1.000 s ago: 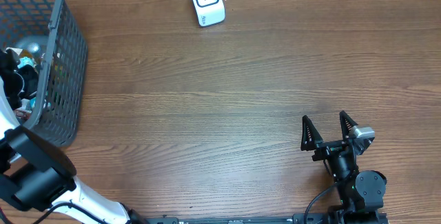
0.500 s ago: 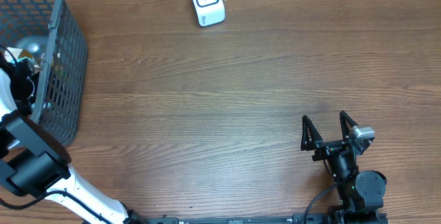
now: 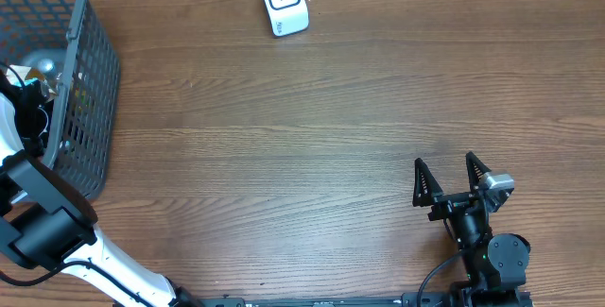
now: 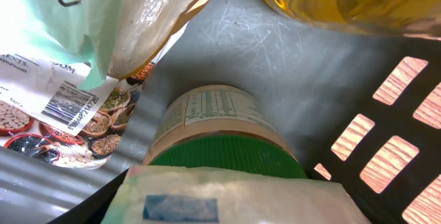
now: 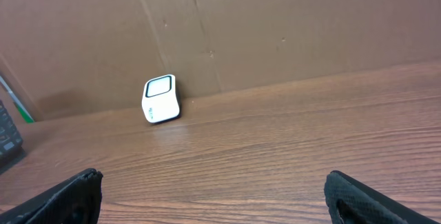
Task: Scan the item barcode
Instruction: 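Lower the left gripper into the basket and grasp the green-lidded jar, then lift the jar out and carry it toward the scanner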
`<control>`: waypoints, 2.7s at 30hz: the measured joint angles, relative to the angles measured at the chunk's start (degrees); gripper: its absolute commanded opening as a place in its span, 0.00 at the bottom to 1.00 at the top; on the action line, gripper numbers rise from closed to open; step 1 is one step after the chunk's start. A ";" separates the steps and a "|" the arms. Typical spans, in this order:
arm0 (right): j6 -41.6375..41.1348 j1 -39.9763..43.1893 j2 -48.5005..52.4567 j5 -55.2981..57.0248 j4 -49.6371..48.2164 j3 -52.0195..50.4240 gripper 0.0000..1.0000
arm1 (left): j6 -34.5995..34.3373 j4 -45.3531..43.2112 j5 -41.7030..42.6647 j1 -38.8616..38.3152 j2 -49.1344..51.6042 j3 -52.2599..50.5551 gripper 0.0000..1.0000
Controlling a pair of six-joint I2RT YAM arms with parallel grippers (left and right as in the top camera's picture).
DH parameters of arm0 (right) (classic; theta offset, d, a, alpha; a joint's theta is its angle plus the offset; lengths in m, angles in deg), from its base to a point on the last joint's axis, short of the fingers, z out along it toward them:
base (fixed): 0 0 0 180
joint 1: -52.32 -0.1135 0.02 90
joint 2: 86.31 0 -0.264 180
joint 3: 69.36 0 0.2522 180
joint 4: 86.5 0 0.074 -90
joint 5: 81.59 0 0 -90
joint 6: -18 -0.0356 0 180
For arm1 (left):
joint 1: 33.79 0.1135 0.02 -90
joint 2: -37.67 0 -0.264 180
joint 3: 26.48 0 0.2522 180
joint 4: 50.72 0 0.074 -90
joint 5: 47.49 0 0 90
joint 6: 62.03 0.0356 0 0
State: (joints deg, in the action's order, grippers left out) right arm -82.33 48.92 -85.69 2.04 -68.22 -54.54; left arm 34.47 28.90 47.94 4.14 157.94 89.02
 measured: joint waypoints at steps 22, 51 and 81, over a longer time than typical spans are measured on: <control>0.00 0.00 0.00 0.00 -0.02 0.00 1.00 | -6.99 5.20 -2.86 -0.02 -14.93 23.26 0.55; -0.02 0.00 0.00 0.02 0.02 0.00 1.00 | -14.36 17.66 2.01 -51.91 -21.92 24.22 0.57; -0.02 0.00 0.00 0.02 0.00 0.00 1.00 | -31.45 -17.75 -3.63 -78.44 8.50 17.84 0.56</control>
State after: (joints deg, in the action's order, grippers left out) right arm -82.35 48.92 -85.69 2.06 -68.22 -54.54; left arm 3.02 11.16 44.31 -74.31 166.44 106.85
